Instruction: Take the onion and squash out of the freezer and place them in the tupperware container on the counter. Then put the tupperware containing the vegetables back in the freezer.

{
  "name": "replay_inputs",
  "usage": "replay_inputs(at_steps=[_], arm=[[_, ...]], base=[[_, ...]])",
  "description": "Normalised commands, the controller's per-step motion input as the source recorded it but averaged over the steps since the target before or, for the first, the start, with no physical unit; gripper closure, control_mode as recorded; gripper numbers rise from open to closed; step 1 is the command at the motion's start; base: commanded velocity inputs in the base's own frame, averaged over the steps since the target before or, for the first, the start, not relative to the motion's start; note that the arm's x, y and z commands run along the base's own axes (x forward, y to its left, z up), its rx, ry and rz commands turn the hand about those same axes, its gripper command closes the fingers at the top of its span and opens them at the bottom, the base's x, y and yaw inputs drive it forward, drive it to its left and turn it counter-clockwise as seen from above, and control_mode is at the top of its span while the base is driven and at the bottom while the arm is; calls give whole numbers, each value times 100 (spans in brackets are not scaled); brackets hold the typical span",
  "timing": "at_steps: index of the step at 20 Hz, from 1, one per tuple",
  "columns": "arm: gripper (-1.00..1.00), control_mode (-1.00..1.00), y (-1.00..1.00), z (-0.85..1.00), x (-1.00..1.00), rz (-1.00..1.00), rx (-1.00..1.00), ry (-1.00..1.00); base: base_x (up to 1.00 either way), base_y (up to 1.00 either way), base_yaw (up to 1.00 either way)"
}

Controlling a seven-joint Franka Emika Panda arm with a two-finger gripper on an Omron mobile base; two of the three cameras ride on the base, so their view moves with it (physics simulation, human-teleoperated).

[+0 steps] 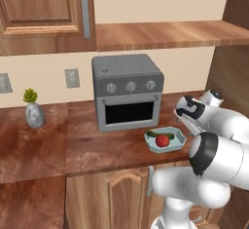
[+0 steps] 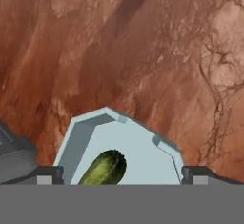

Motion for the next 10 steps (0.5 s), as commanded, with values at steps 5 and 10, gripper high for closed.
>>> replay_inputs(at_steps=[5,10], arm=[[-100,-100,-10,-5,-2,50,-17,0],[-100,-100,4,-32,-1,31,-30,-1]], base=[[0,0,0],[0,0,0]])
